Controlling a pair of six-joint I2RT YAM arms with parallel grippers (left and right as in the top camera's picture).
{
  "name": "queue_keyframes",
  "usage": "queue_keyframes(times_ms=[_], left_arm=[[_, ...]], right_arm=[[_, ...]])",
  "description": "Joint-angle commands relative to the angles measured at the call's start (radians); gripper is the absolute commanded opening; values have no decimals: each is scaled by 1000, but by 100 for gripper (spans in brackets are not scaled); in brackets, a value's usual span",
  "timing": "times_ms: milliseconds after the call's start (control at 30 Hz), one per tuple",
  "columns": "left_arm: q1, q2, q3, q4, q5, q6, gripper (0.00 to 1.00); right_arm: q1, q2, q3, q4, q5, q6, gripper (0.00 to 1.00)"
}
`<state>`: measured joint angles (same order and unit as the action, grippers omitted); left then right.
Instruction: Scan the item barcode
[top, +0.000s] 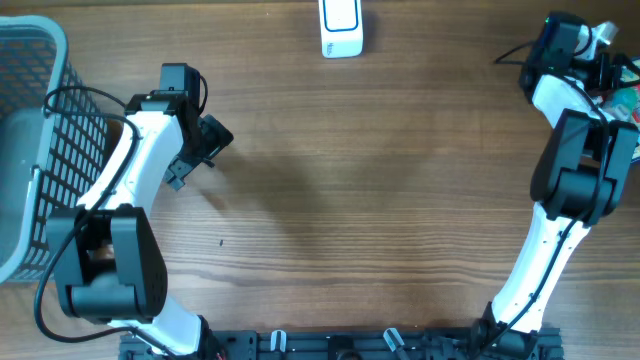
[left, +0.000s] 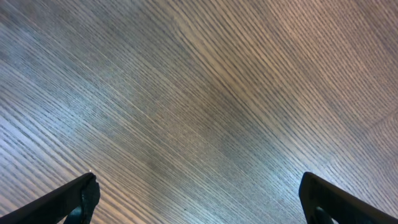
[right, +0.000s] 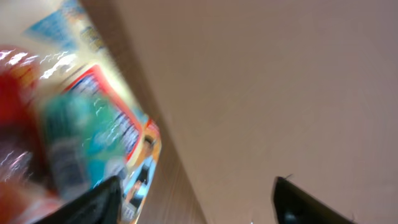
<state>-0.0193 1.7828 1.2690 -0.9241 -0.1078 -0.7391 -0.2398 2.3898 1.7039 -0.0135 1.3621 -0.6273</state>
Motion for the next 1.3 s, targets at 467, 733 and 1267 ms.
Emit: queue_keyframes(times_ms=[467,733,1267], left_arm=[[4,-1,1,-1,-10,-10,100],[4,-1,1,-1,-10,-10,100],[4,-1,1,-1,-10,-10,100]], right_arm=[[122,-598,-8,-708,-1046,665,100],[175,-943,-45,-1135,-1509,768,100],[183,-1475,-974,-963,-1628,1567,100]])
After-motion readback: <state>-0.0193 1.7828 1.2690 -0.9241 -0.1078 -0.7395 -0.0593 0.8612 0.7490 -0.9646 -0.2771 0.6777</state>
